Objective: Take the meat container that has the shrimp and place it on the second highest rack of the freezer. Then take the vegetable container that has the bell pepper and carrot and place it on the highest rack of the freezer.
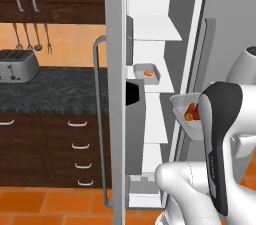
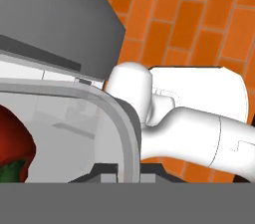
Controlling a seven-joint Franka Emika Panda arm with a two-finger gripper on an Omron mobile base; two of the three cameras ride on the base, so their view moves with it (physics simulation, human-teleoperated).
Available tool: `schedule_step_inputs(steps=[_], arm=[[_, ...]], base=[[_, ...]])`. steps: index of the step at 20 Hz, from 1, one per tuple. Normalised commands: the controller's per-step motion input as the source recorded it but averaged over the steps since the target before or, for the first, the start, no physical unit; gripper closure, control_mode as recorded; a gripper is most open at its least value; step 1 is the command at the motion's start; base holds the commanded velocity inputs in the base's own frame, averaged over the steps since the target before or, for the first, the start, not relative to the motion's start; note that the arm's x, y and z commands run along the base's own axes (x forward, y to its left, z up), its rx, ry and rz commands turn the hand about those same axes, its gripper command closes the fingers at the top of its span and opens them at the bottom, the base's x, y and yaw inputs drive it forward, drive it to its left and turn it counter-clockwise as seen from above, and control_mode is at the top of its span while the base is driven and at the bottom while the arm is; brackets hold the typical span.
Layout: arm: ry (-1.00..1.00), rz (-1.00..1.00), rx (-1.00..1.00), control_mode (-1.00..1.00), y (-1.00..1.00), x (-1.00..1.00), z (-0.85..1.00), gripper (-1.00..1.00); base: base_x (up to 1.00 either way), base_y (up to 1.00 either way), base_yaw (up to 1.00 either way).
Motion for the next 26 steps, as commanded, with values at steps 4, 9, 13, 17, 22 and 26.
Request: schedule_step_inputs(steps=[4, 9, 13, 17, 22, 26], arm=[[0.00, 0.00, 0.00, 1.00, 0.00, 0.00, 0.00, 1.00], [0.00, 0.00, 0.00, 1.00, 0.00, 0.00, 0.00, 1.00], [0.00, 0.00, 0.00, 1.00, 0.00, 0.00, 0.00, 1.00], [0.00, 0.00, 0.00, 1.00, 0.00, 0.00, 0.00, 1.00], [0.00, 0.00, 0.00, 1.00, 0.00, 0.00, 0.00, 1.00], [0.00, 0.00, 0.00, 1.00, 0.00, 0.00, 0.00, 1.00]], base=[[0.07, -0.46, 0.00], [-0.11, -0.33, 0.00], [0.09, 0.00, 0.07], [0.54, 0.00, 0.10], [0.56, 0.05, 0.09], [0.30, 0.33, 0.05]])
